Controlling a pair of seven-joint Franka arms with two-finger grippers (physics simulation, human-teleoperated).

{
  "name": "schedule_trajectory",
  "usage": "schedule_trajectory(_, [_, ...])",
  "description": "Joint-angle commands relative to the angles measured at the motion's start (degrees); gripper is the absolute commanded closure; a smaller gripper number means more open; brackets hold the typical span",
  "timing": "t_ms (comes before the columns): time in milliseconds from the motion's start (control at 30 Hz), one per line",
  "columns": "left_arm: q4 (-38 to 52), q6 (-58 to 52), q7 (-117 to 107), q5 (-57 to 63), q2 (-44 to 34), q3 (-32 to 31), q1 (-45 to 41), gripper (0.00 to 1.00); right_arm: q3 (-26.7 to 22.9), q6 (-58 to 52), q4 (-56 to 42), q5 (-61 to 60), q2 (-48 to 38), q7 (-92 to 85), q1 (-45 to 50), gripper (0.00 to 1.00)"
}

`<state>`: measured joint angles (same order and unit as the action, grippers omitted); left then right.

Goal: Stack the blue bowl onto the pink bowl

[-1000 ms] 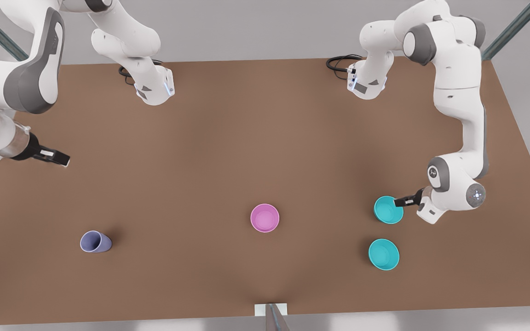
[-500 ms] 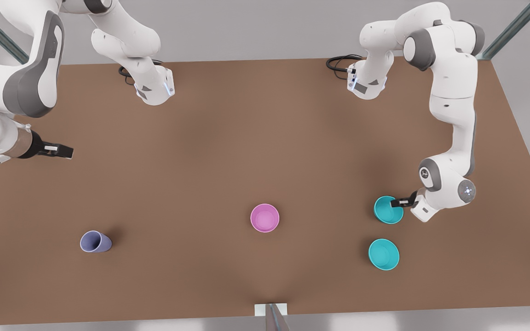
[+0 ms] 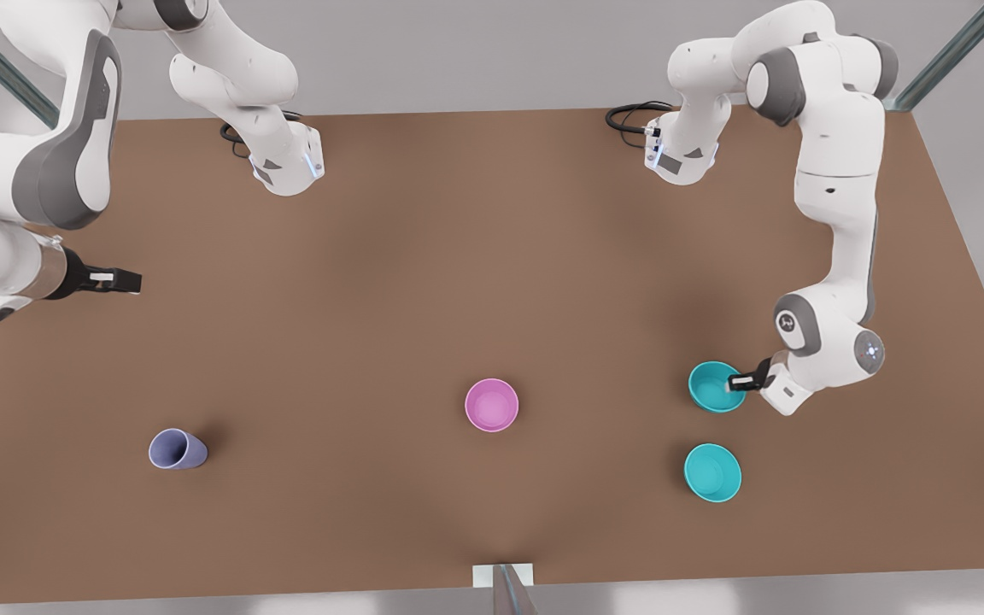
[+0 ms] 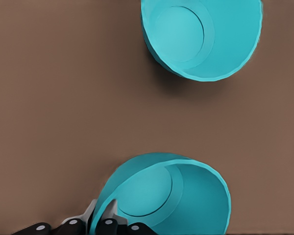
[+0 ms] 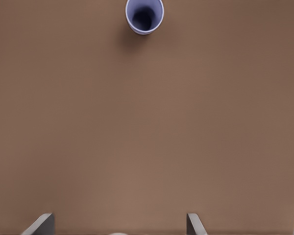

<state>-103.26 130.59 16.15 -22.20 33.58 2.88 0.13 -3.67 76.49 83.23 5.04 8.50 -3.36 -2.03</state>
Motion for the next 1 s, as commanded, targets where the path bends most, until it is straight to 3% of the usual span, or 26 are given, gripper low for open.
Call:
schedule_trajectory(0, [-0.2, -5.9, -8.7, 0.0, -3.2, 0.0, -2.5, 0.79, 0.0, -0.1, 0.0, 0.0, 0.0, -3.1, 0.0, 0.00])
schedule_trajectory(100, [3.0, -13.7, -20.8, 0.2, -8.3, 0.5, -10.3, 0.79, 0.0, -0.1, 0.0, 0.0, 0.2, -3.1, 0.0, 0.00])
schedule_trajectory(267, [27.3, -17.8, -54.9, 5.8, 4.1, 0.2, -27.5, 0.79, 0.0, -0.6, -1.2, 0.0, 2.5, -2.9, -0.3, 0.00])
schedule_trajectory(367, [28.3, -21.3, -63.3, 4.7, 7.6, -1.9, -28.8, 0.79, 0.0, 1.7, -5.9, 0.2, 6.9, -2.4, -1.8, 0.00])
schedule_trajectory(467, [36.5, -21.4, -66.7, 3.0, 13.8, -3.1, -28.6, 0.79, 0.1, 1.9, -6.6, -0.1, 7.1, -2.4, -2.8, 0.00])
schedule_trajectory(733, [47.2, -13.8, -68.4, 3.0, 22.6, -4.7, -28.3, 0.79, 0.4, 2.3, -8.3, 0.1, 7.4, -2.4, -2.8, 0.00])
schedule_trajectory(967, [48.4, -13.6, -69.6, 3.0, 24.5, -6.2, -29.0, 0.79, 0.3, 2.3, -8.3, 0.4, 7.6, -2.4, -3.2, 0.00])
